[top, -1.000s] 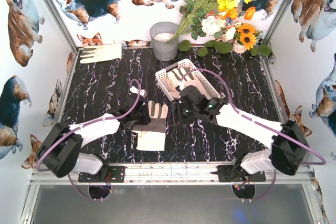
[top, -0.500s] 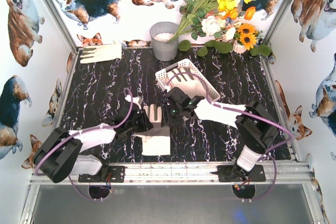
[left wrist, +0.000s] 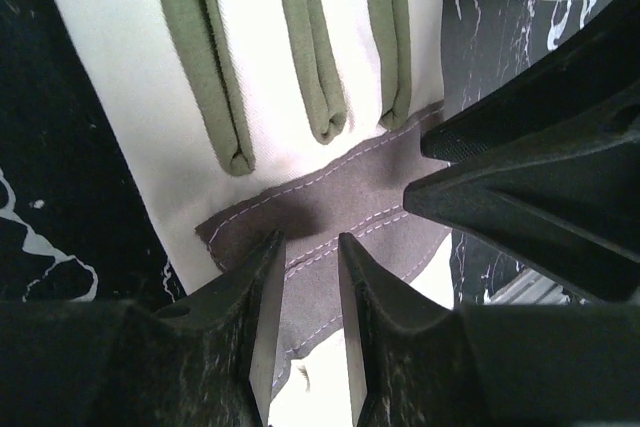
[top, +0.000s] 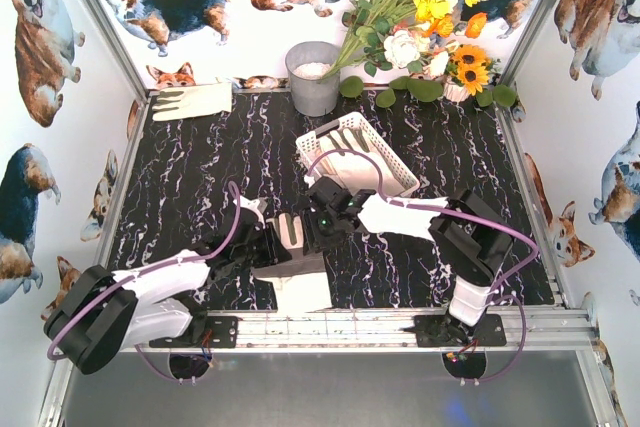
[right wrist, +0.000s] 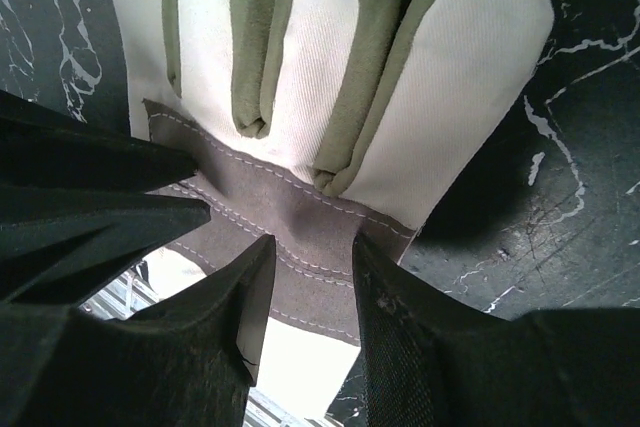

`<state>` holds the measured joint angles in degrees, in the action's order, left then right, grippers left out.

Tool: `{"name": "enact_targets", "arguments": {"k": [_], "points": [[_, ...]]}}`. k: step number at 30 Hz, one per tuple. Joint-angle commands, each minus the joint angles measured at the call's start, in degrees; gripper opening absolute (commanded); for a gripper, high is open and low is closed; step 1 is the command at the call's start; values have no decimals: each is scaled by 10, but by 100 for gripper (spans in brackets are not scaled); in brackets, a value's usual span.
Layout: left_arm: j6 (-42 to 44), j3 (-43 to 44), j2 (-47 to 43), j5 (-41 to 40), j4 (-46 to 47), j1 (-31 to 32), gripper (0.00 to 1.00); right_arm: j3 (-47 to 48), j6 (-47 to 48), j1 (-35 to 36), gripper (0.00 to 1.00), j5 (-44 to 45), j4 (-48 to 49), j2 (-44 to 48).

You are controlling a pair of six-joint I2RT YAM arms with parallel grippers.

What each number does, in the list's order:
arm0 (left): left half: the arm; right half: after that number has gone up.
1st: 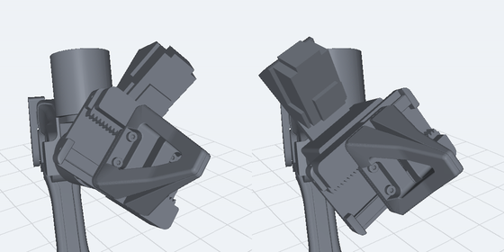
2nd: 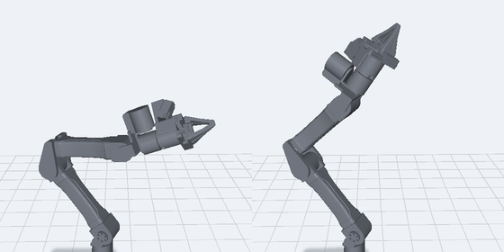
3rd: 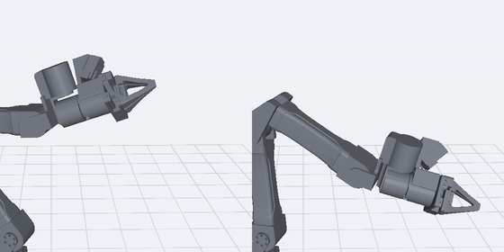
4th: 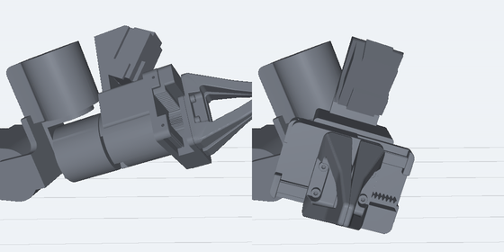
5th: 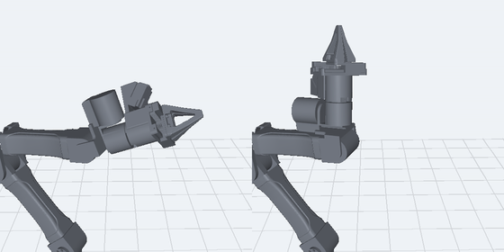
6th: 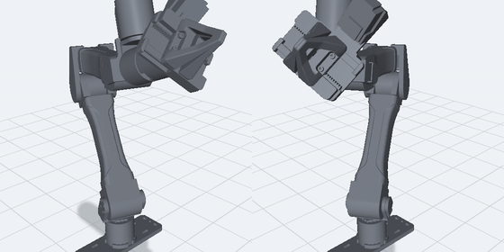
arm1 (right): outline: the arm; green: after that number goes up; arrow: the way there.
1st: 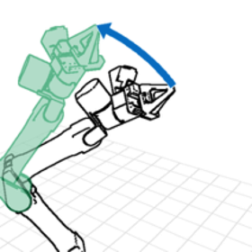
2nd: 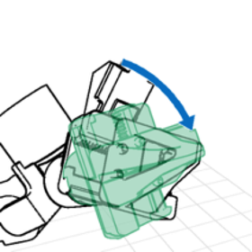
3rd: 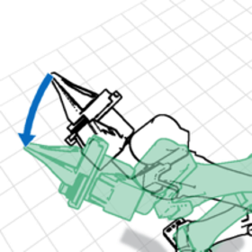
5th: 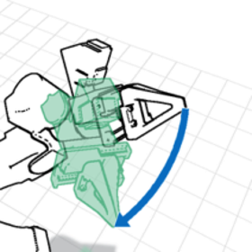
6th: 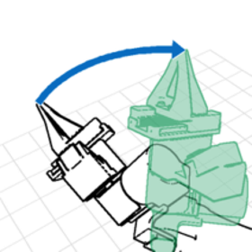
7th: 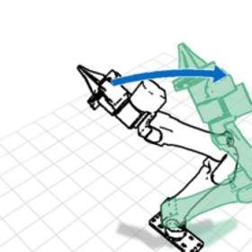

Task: Put the gloves into the storage basket
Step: Move the glove to the center of the board.

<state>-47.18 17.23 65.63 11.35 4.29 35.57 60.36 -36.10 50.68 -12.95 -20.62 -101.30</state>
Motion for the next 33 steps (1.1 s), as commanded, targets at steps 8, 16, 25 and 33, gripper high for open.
{"name": "enact_targets", "arguments": {"k": [8,16,25,33], "points": [[1,12,-52,-13,-69,8,33,9,3,7,39,11,3,22],[67,118,-124,-209,-234,-5,85,35,22,7,53,26,-22,104],[147,271,-24,-217,-249,-183,98,78,81,-6,75,128,-64,214],[100,364,93,-147,-176,-355,99,16,95,-88,77,116,-43,294]]}}
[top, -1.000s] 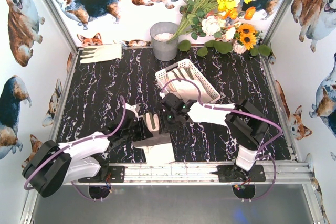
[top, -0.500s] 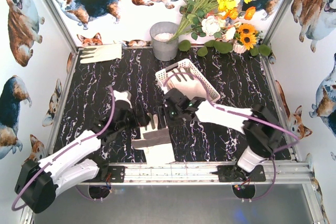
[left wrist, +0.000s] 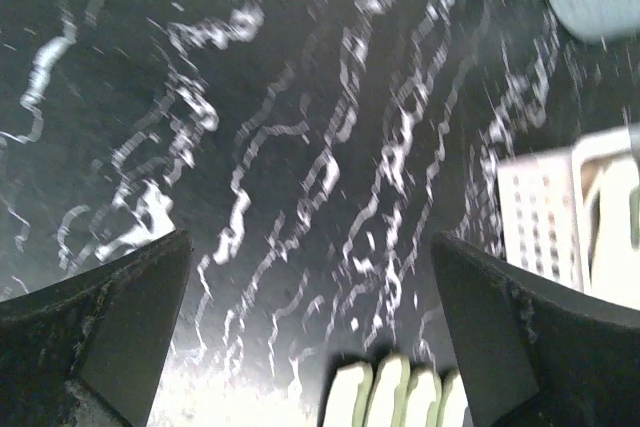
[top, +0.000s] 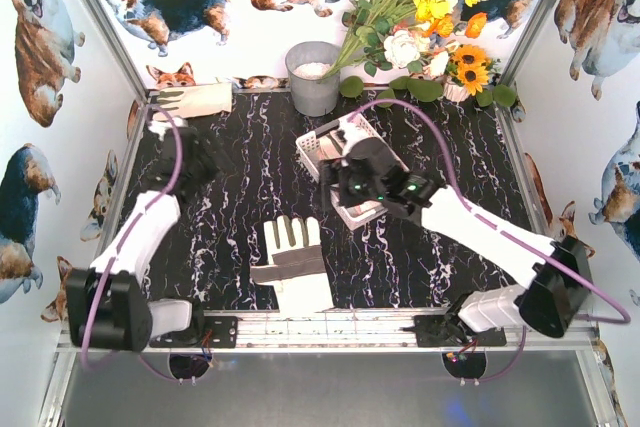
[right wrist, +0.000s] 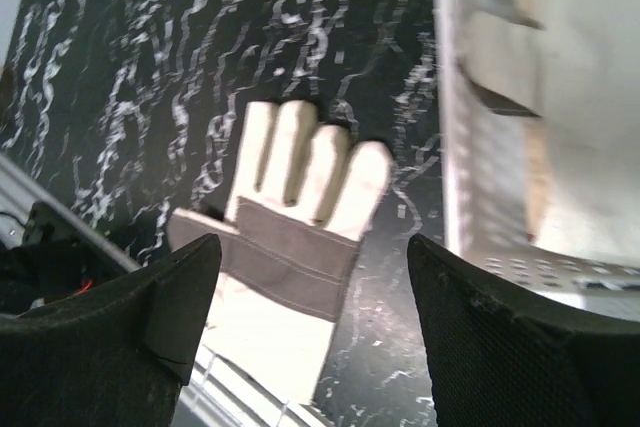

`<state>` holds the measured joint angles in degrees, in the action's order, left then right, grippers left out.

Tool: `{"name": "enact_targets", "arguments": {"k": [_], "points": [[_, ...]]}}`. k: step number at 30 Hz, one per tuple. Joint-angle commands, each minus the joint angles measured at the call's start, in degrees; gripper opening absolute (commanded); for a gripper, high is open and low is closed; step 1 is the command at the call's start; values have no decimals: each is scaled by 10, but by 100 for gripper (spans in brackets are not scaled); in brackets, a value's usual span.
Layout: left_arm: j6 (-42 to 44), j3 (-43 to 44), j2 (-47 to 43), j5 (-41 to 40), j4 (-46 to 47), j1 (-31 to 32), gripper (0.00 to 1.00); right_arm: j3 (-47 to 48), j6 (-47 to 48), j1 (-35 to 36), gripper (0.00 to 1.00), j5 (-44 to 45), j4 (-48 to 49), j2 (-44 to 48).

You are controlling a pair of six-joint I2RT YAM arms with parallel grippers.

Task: Put the gloves into the storage basket
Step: Move the glove to the center of the board, then pick up the glove at the corner of the board.

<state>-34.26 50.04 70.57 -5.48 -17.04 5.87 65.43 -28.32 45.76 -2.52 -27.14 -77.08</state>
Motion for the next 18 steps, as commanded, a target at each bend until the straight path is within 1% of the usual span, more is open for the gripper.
{"name": "enact_targets", "arguments": {"k": [1,3,6,9,11,14,17,18], "points": [[-40,52,62,13,41,-66,99,-52,18,-53,78,9,32,64],[-43,90,106,-2,45,-75,98,-73,18,-81,79,-8,48,84],[-52,146,180,-17,47,-84,97,-79,30,-112,79,-23,37,102],[-79,187,248,32,87,-104,89,-81,39,-124,79,-14,13,119],[-100,214,297,48,113,-112,84,-91,38,-127,79,-14,9,136],[-117,249,358,44,147,-118,78,-110,26,-129,79,-17,10,165],[-131,289,409,24,149,-122,76,-120,14,-131,79,-22,5,183],[-141,297,421,10,153,-123,73,-123,11,-131,79,-25,6,188]]}}
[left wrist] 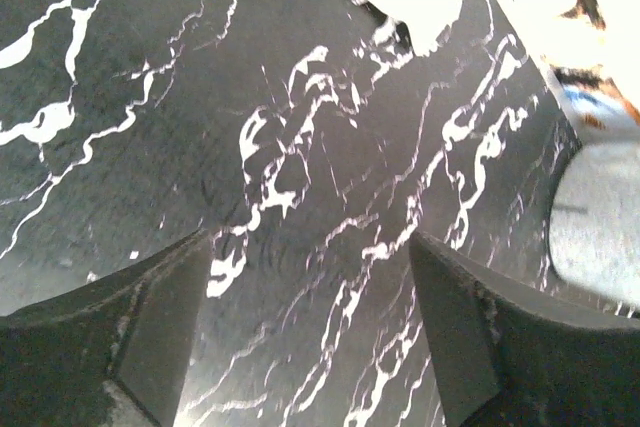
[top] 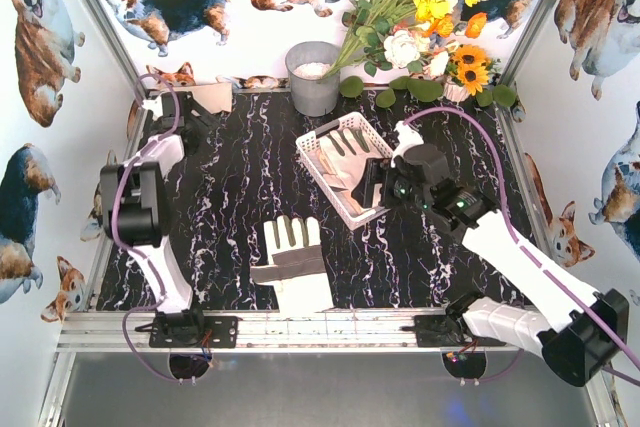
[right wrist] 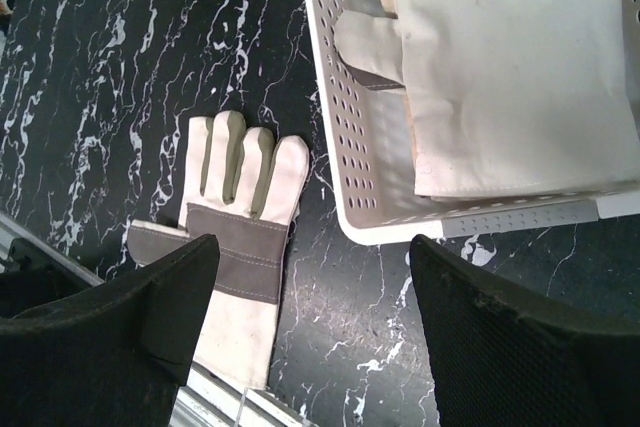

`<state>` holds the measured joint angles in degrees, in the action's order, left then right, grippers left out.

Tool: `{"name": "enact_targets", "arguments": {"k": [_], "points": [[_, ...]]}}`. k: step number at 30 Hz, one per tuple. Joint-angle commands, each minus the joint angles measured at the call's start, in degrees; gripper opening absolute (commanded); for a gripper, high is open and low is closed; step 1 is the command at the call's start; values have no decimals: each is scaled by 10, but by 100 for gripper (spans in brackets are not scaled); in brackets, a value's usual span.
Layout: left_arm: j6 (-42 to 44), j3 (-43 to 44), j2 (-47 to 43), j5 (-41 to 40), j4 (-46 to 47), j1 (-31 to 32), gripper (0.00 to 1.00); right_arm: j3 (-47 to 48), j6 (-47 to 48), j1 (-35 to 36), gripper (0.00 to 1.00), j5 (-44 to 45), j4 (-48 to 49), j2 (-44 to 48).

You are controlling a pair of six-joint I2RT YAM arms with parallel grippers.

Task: Put the gloves into the storage basket
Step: Pick up the glove at the corner of the board.

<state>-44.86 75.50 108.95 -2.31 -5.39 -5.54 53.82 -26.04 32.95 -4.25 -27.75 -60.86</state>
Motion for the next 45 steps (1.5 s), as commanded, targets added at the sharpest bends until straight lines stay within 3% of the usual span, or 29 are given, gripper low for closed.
{"name": "enact_targets", "arguments": {"k": [1,6,14,22,37,45], "points": [[-47,46,48,-28,44,-11,71,-8,-16,-3,79,-10,12,29],[-99,45,105,-1,150,-35,51,1,-22,-3,79,-14,9,31],[-149,78,203,8,249,-57,51,42,-16,-3,78,-8,-11,-9],[-198,111,276,-23,329,-61,41,54,-40,-3,78,-2,-7,-52],[-233,204,365,-38,333,-61,36,110,-39,-3,77,7,-20,-106],[-208,223,376,-24,313,-63,0,129,-51,-3,77,10,-19,-127]]}}
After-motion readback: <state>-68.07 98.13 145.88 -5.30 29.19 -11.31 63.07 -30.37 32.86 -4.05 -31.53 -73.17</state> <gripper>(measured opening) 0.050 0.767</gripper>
